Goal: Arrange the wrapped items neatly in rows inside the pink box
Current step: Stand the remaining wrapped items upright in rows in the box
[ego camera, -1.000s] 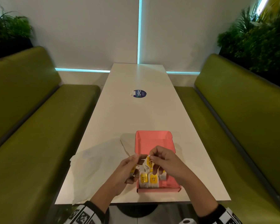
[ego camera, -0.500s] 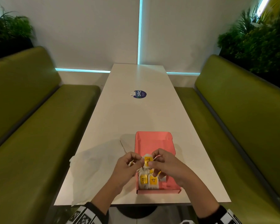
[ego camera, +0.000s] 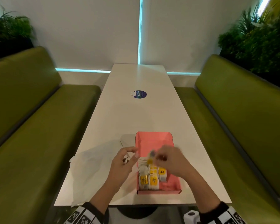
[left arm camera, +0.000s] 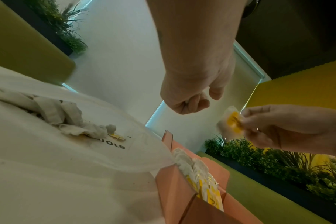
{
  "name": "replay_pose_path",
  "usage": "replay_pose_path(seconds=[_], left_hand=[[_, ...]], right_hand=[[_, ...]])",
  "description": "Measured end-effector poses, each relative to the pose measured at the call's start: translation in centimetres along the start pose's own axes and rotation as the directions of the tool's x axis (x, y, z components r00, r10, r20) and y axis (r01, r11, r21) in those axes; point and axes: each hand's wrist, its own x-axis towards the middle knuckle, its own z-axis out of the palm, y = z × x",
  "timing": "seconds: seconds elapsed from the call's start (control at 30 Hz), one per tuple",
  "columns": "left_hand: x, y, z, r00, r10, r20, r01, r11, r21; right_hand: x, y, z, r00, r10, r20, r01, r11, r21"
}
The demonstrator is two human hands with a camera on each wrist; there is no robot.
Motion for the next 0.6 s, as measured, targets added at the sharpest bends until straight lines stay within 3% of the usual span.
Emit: replay_pose_path(seconds=[0.03,0.07,0.1,0.17,0.23,0.4,0.5,0.6], left_hand=[[0.0,0.2,0.0,1.000,0.021,0.004,-0.021,1.000,0.000],[-0.1,0.4,0.1,0.999,0.039,0.010,-0.039,0.999,-0.008],[-0.2,0.5,0.1,0.999,0.049,0.015,-0.049,0.999,-0.018],[-0.2,0.6,0.1,0.998,0.054,0.031,-0.053,0.998,-0.028],[-0.3,0.5,0.1,0.996,0.070,0.063,-0.068,0.997,-0.025],[-0.6,0.1,0.4,0.975,0.106,0.193,-0.124,0.988,0.087],[-0.9,0.5,0.7,0.961,0.109,0.253,-0.140,0.984,0.108],[-0.9,0.7,0.8,0.971,0.099,0.219,-0.126,0.985,0.114]], right_hand=[[-0.3,-0.2,0.1,0.972,-0.046,0.230,0.045,0.999,0.013],[-0.4,-0.2,0.3,0.946,-0.073,0.317,0.069,0.997,0.024],[-0.4,-0.1,0.6,0.962,-0.063,0.267,0.064,0.998,0.005],[0.0,0.3,1.0,0.999,0.016,-0.046,-0.021,0.995,-0.100],[0.2,0.5,1.1,0.974,0.063,-0.217,-0.105,0.976,-0.192],[0.0,-0.1,0.6,0.998,0.006,0.059,-0.001,0.996,-0.086],[0.0,-0.2,0.3,1.000,-0.005,0.006,0.005,0.999,-0.034],[0.0,-0.3,0.3,0.999,0.005,-0.033,-0.004,0.999,0.036]])
